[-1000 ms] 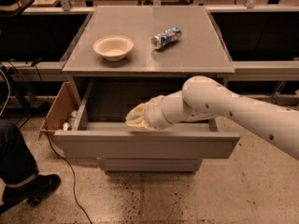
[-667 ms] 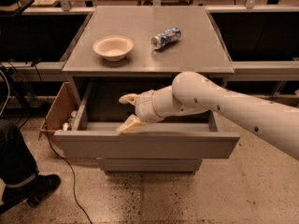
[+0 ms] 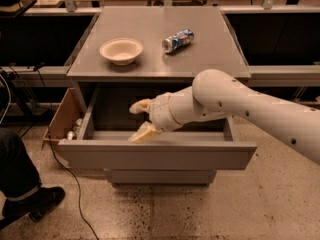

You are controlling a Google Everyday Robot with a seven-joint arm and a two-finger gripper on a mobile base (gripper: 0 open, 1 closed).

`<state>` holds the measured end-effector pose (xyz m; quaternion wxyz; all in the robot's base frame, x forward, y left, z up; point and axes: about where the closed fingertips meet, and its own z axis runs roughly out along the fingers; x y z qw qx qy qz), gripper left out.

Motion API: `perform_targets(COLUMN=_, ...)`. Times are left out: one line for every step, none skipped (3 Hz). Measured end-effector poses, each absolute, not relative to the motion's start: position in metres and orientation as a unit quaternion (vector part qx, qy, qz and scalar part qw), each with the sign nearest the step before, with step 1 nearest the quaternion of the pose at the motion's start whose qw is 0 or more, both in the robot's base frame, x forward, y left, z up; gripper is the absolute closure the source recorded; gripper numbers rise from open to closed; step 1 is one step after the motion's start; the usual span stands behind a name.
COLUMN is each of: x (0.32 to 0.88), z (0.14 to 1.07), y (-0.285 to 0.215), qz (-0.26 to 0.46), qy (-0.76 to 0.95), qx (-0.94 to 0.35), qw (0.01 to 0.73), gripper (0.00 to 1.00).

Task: Close top drawer

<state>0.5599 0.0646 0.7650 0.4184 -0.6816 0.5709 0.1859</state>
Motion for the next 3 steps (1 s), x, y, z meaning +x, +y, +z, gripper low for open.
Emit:
perform_targets(x=0.541, z=0.763, y=0.044, qz=0.193, qy=0.581, qx=-0.677, qw=0.408, gripper=0.65)
perform_targets(x=0.518, z=0.741, y=0.022, qz=0.206, qy=0.592, qx=-0.669, qw=0.400, gripper=0.88)
perform_targets(x=0.493, z=0.718, y=-0.006, qz=0.208, qy=0.606, qx=-0.659, qw=0.394, gripper=1.00)
